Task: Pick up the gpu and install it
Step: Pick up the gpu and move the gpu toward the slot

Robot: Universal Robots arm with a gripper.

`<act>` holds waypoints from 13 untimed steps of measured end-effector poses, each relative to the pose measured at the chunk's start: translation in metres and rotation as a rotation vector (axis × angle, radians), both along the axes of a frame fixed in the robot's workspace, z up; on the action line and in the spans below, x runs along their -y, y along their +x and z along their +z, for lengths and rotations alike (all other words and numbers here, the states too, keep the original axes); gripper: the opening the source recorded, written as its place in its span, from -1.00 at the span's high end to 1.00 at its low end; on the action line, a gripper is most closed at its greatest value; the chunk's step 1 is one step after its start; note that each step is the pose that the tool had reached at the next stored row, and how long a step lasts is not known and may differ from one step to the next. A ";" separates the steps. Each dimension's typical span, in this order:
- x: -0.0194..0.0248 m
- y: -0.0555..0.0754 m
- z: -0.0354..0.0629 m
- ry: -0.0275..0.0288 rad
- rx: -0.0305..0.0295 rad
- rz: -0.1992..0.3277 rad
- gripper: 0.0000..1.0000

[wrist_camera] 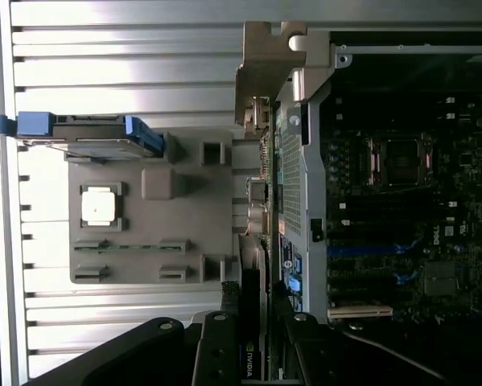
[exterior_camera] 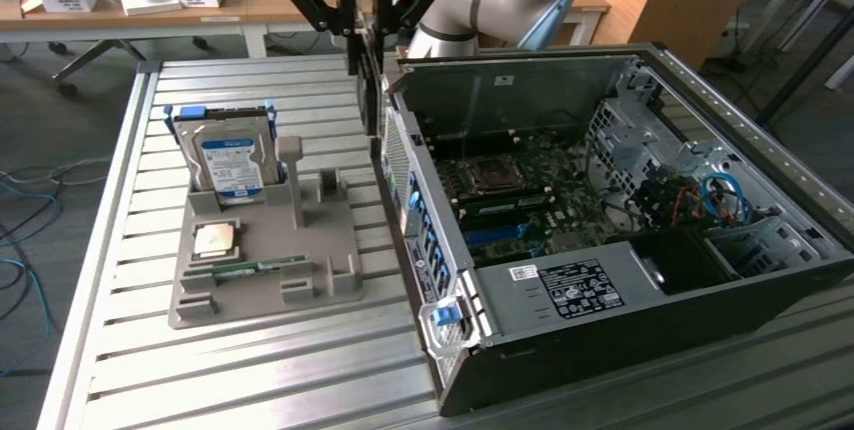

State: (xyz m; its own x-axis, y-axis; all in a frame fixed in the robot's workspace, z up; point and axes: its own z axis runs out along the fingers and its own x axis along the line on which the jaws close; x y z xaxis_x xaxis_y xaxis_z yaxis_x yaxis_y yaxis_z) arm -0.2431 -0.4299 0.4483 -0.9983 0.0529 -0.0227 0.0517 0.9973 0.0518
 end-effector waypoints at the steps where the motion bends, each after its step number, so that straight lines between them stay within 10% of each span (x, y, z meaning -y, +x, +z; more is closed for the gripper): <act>1: 0.0000 0.003 0.0000 0.0000 0.0000 0.000 0.47; 13: 0.0000 0.048 0.0000 -0.0001 -0.0001 0.000 0.47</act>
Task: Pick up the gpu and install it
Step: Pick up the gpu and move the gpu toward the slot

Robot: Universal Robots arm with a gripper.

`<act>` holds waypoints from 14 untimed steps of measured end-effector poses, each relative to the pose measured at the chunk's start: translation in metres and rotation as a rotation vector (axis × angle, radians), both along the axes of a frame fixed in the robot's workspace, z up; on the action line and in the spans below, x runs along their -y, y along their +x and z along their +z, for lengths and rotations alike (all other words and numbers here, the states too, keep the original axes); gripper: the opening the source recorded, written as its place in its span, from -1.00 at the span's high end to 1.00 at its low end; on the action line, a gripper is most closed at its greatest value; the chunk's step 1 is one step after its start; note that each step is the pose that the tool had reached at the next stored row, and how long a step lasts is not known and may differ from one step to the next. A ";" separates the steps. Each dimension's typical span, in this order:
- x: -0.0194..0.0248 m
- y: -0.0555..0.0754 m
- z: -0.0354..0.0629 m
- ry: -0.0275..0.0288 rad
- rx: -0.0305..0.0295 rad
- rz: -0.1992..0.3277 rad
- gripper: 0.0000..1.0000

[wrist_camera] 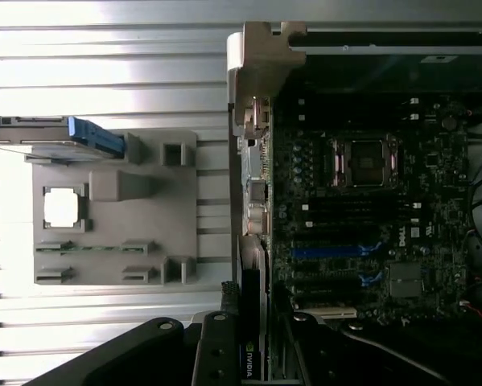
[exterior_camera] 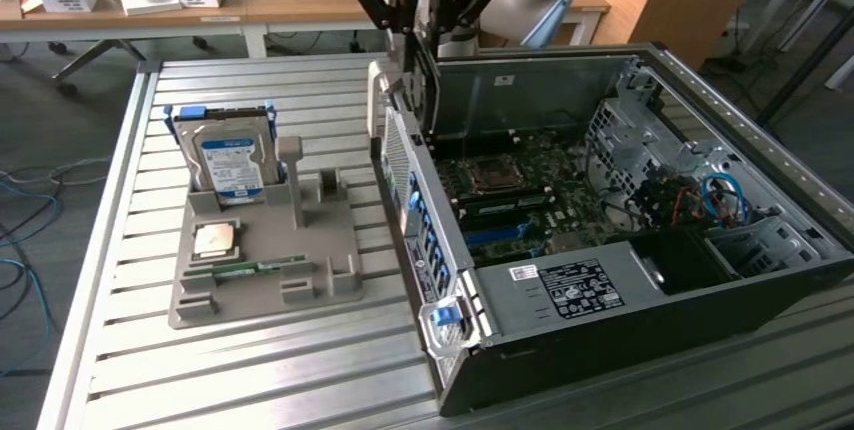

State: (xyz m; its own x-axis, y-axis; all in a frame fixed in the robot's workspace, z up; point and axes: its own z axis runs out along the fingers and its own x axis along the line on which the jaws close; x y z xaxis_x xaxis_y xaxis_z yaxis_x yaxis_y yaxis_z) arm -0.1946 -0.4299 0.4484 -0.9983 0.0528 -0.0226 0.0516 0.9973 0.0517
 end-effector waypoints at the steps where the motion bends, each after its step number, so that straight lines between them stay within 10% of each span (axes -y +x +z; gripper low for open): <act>1: 0.0000 0.004 0.0000 0.0000 0.0000 0.000 0.47; 14: 0.0000 0.052 -0.0001 0.0001 0.0002 0.000 0.47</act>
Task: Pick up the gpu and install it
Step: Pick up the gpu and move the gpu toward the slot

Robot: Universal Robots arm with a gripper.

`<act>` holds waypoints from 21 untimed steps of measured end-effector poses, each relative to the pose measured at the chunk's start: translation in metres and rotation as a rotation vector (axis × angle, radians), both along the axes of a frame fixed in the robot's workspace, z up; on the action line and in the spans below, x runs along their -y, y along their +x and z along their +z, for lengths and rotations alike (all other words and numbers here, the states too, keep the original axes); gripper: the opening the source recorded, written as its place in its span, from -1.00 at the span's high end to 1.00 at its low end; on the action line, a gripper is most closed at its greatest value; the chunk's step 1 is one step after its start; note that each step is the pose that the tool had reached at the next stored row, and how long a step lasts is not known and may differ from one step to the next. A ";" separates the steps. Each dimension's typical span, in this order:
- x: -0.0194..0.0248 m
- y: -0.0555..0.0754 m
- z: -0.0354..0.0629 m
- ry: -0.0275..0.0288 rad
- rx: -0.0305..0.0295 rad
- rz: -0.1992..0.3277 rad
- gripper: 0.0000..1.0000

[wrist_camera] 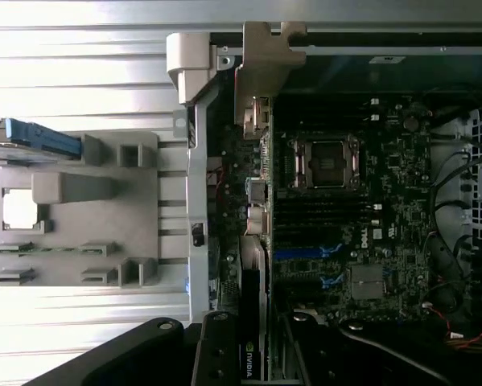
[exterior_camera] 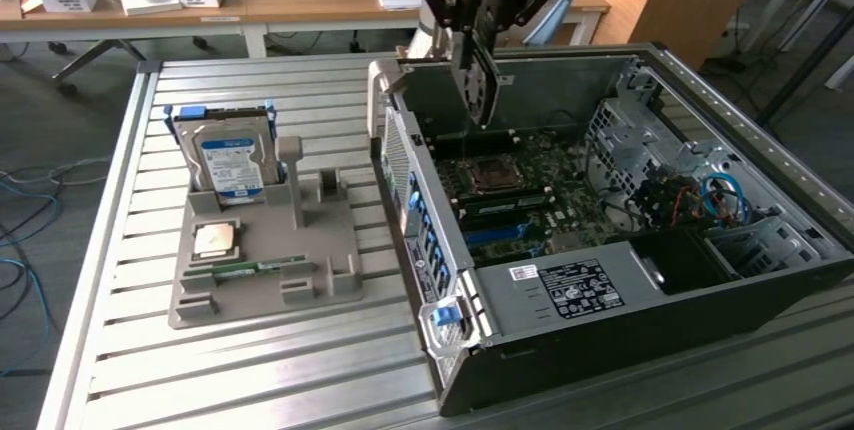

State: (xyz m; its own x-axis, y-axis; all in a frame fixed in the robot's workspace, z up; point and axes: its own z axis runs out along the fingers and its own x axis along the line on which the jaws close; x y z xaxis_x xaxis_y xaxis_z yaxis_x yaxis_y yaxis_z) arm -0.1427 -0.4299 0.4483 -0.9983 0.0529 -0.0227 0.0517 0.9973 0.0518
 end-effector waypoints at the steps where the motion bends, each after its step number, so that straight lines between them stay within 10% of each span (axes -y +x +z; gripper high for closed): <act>1: 0.0000 0.004 0.0000 -0.0001 -0.0001 0.000 0.47; 21: 0.0000 0.056 0.0000 0.0000 -0.0001 0.000 0.47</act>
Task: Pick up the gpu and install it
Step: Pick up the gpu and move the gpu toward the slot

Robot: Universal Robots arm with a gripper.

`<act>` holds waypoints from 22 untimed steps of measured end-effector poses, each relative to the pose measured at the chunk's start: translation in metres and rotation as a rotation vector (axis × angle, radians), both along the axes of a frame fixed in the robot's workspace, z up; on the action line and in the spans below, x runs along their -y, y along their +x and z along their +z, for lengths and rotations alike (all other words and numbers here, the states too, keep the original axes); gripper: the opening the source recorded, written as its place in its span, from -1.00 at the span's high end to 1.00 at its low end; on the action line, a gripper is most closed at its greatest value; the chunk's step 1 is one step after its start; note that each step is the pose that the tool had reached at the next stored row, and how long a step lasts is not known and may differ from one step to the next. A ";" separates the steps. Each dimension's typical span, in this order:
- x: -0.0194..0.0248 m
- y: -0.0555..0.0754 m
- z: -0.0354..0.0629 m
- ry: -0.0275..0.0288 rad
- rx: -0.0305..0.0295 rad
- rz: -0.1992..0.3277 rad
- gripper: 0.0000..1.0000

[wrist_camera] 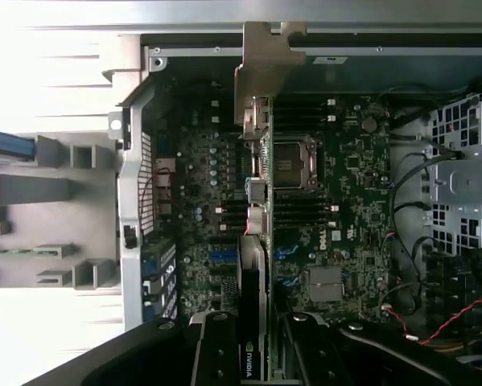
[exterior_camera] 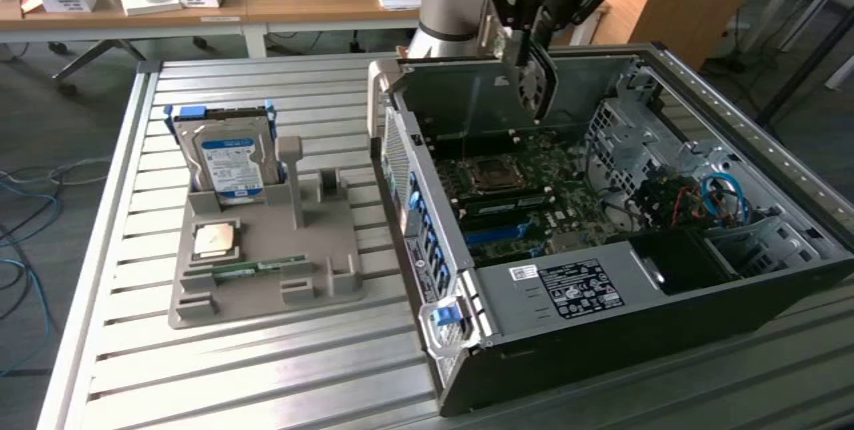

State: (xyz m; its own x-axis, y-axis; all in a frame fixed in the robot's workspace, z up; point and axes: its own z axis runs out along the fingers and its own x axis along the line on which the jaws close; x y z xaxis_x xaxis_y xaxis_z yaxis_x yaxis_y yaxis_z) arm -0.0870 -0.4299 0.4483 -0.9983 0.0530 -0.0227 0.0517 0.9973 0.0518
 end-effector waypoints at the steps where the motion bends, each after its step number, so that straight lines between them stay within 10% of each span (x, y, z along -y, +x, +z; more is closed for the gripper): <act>1: 0.0000 0.002 0.0000 0.0000 0.0000 0.000 0.47; 22: 0.0000 0.056 0.0000 0.0001 0.0000 0.000 0.47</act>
